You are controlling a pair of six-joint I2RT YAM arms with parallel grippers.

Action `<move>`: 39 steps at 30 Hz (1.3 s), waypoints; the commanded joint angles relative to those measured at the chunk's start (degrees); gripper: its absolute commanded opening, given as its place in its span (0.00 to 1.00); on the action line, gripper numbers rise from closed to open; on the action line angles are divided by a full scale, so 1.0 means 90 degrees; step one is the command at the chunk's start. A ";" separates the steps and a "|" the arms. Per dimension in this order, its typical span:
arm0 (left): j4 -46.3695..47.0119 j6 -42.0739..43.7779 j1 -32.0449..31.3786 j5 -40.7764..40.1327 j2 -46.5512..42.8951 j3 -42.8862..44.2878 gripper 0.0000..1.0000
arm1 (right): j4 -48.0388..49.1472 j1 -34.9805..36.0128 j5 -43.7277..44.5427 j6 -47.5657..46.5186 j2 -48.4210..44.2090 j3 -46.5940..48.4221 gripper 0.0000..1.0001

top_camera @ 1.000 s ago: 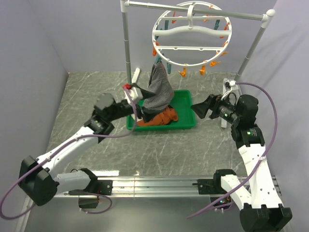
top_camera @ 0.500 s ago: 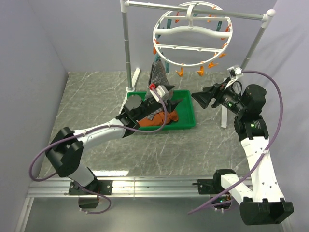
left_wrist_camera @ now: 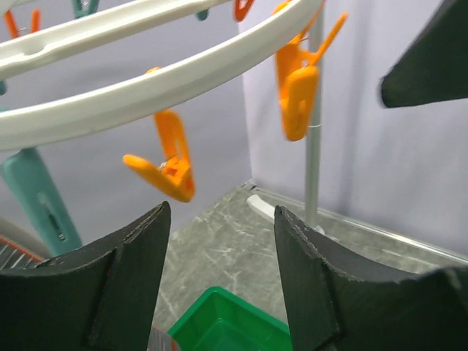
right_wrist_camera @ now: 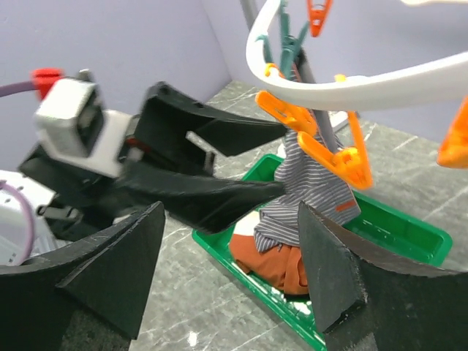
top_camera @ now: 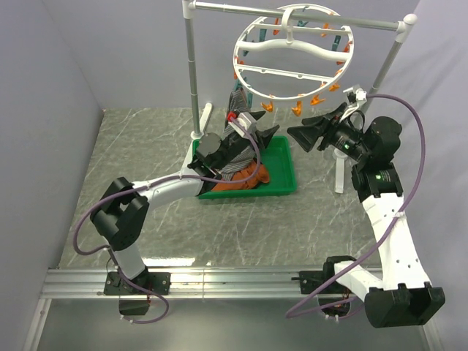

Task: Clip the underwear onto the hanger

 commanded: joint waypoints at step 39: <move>0.0814 -0.0808 0.0400 0.0767 0.0343 0.0478 0.16 | 0.1213 0.2028 0.3358 -0.1022 0.0955 0.0360 0.72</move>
